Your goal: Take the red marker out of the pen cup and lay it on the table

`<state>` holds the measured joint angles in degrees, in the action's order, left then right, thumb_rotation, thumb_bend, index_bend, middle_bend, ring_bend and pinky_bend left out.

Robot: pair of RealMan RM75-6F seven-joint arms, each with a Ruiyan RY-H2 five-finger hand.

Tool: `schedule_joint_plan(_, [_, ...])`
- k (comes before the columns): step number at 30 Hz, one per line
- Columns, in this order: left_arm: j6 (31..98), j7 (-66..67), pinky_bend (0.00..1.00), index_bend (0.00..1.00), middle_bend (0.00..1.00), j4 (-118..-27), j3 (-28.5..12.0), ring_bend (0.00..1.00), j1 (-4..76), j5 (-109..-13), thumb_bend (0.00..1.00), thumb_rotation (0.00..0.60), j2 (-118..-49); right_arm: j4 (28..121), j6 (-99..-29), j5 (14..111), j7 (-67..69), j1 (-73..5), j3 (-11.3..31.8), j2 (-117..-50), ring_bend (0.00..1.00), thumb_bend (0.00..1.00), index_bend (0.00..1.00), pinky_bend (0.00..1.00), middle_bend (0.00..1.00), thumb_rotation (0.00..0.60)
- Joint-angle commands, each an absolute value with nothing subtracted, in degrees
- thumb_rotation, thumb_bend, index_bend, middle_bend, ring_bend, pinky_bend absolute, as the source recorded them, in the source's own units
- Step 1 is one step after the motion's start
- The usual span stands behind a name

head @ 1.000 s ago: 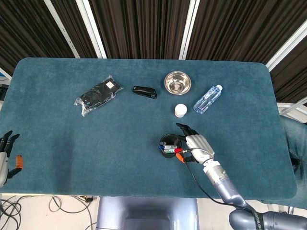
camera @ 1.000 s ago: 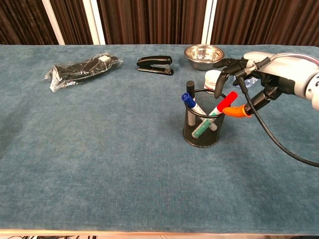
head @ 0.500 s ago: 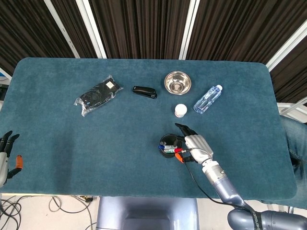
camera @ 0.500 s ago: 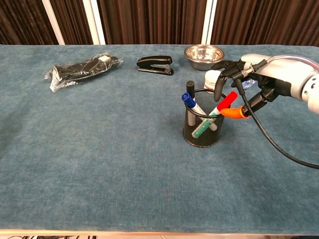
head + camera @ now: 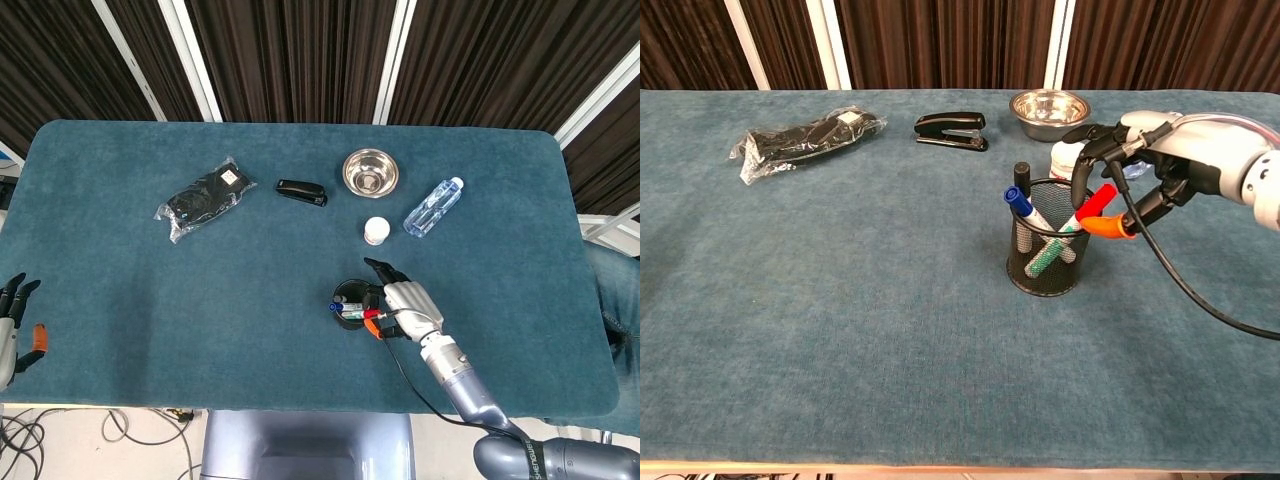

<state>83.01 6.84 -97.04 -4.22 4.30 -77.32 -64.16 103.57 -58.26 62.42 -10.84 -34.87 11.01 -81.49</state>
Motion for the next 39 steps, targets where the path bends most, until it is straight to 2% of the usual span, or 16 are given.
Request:
schedule_joint_plan(1, [82.98,6.88,0.05,0.11,0.04,-97.04,-4.19,0.09,4.32,-77.35,0.55,0.600,-64.16,103.54,-58.27,62.36,-10.83,-34.92,10.95,-81.50,0.04,0.43,0.54,0.16,0.00,0.600])
schedule_joint_plan(22, [82.92,6.80,0.05,0.11,0.04,-97.09,-4.20,0.09,4.33,-77.25,0.55,0.600,-64.14,105.89,-59.06,62.47,-10.41,-35.13,11.40,-79.76,0.04,0.45,0.59,0.16,0.00,0.600])
schedule_joint_plan(30, [82.94,6.75,0.05,0.11,0.04,-97.20,-4.12,0.09,4.29,-77.35,0.55,0.600,-64.13,111.68,-60.40,62.65,-11.40,-35.13,13.42,-74.24,0.04,0.45,0.59,0.16,0.00,0.600])
schedule_joint_plan(39, [82.85,6.72,0.05,0.11,0.04,-97.32,-4.09,0.09,4.27,-77.22,0.55,0.600,-64.11,119.19,-60.64,59.28,-11.41,-35.22,18.05,-62.76,0.04,0.45,0.60,0.16,0.00,0.600])
